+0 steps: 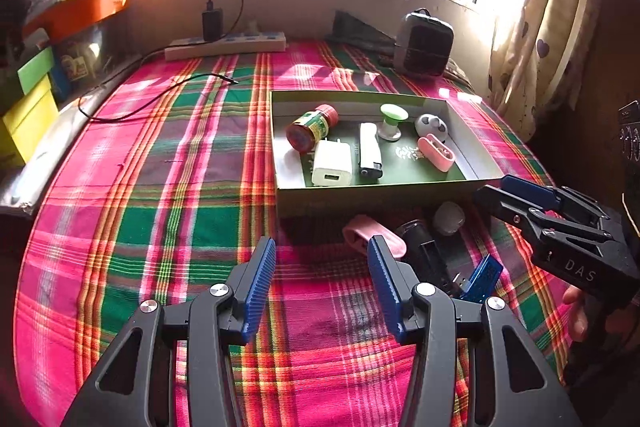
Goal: Organize rigid objects
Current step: 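Move both grippers back toward the blue digital display module, then lower the right gripper onto the blue USB display module and close it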
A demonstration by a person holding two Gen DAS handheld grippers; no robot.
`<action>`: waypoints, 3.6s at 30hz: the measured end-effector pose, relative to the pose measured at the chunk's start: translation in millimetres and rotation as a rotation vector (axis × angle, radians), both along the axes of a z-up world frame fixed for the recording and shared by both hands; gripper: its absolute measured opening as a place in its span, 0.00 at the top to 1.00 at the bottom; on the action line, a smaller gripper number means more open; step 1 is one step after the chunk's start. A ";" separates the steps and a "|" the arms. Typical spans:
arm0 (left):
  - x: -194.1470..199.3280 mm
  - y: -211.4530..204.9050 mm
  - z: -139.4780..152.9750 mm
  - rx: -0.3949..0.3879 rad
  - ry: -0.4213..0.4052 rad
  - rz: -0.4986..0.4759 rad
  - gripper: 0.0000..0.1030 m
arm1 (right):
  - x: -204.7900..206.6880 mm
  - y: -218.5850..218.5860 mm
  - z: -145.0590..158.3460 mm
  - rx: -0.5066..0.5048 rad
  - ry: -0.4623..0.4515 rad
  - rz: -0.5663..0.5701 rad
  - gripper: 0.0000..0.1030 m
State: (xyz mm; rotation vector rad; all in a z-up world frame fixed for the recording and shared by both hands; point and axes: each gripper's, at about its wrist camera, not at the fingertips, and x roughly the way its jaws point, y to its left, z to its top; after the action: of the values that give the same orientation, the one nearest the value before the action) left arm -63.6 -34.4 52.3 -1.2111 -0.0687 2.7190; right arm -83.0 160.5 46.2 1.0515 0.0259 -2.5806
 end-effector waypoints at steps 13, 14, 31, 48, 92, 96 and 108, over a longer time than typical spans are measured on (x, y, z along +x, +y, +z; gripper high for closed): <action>17.3 -6.9 -12.7 0.002 -0.001 0.038 0.54 | 30.0 1.8 -16.3 0.001 -0.034 -0.028 0.51; 18.1 -8.6 -13.3 0.005 0.002 0.045 0.54 | 32.1 1.0 -17.4 0.002 -0.038 -0.031 0.51; 19.3 -18.3 -28.6 0.067 -0.036 0.048 0.54 | 46.3 -11.4 -34.8 0.032 -0.079 -0.098 0.41; 12.4 -9.5 -34.6 0.075 -0.072 0.003 0.54 | 26.6 16.7 -38.5 0.036 -0.145 -0.264 0.41; -7.6 0.5 -35.8 0.111 -0.113 -0.015 0.54 | 85.0 -5.1 -46.9 0.097 -0.054 0.012 0.52; -10.2 2.2 -35.7 0.117 -0.115 -0.018 0.54 | 85.9 -3.6 -47.2 0.106 -0.042 0.007 0.59; -16.4 14.8 -29.5 0.136 -0.112 -0.045 0.54 | 86.7 4.7 -48.1 0.102 -0.017 -0.005 0.78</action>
State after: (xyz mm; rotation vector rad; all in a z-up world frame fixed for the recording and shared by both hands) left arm -80.0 -19.6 22.8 -1.3072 -0.2325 2.5602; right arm 3.7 165.2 -1.9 1.1109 0.1519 -2.5988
